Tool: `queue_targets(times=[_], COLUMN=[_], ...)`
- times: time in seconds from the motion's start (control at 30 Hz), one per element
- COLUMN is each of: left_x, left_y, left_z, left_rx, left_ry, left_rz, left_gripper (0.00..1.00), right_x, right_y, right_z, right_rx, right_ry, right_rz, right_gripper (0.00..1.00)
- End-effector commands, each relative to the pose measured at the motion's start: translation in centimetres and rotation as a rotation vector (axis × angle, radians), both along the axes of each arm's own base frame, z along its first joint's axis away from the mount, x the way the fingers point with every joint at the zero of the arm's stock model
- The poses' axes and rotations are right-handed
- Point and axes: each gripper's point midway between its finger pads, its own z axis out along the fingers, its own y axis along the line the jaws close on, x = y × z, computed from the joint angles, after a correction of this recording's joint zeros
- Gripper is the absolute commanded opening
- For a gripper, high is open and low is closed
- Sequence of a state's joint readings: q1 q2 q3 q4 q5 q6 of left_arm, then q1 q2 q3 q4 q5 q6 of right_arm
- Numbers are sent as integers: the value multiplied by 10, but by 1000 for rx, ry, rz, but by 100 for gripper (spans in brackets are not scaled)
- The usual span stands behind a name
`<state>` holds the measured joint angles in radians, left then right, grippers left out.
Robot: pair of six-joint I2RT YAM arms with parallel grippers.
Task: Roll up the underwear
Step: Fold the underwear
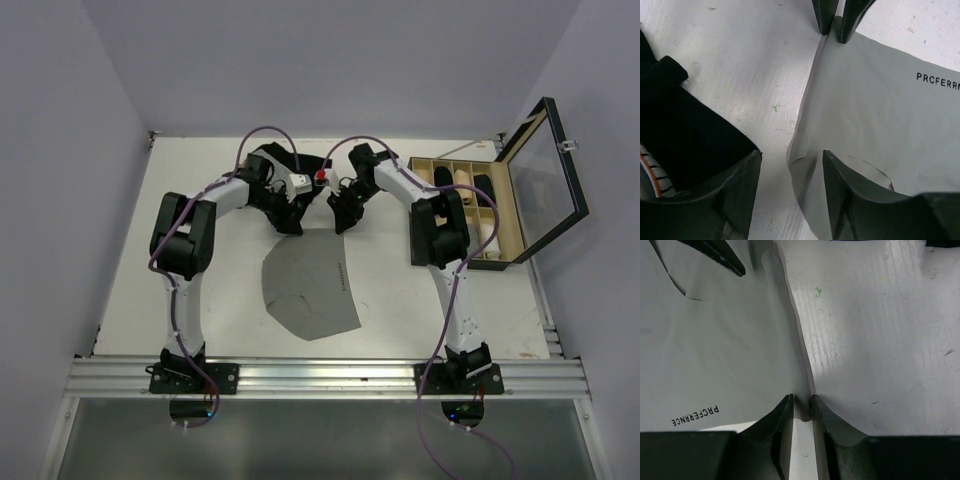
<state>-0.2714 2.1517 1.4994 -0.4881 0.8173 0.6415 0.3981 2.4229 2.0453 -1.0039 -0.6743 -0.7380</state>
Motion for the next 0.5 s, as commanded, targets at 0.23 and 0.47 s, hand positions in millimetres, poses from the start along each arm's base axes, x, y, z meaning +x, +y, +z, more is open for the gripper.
queue_targets(times=[0.23, 0.47], left_x=[-10, -3], left_y=[-4, -9], left_z=[-6, 2], left_rx=[19, -4], left_ry=[63, 51], left_rz=[-22, -40], left_gripper=[31, 32], right_x=[5, 2], right_y=[3, 3], right_z=[4, 8], right_rx=[14, 22], right_ry=[-9, -4], right_rz=[13, 9], right_gripper=[7, 0])
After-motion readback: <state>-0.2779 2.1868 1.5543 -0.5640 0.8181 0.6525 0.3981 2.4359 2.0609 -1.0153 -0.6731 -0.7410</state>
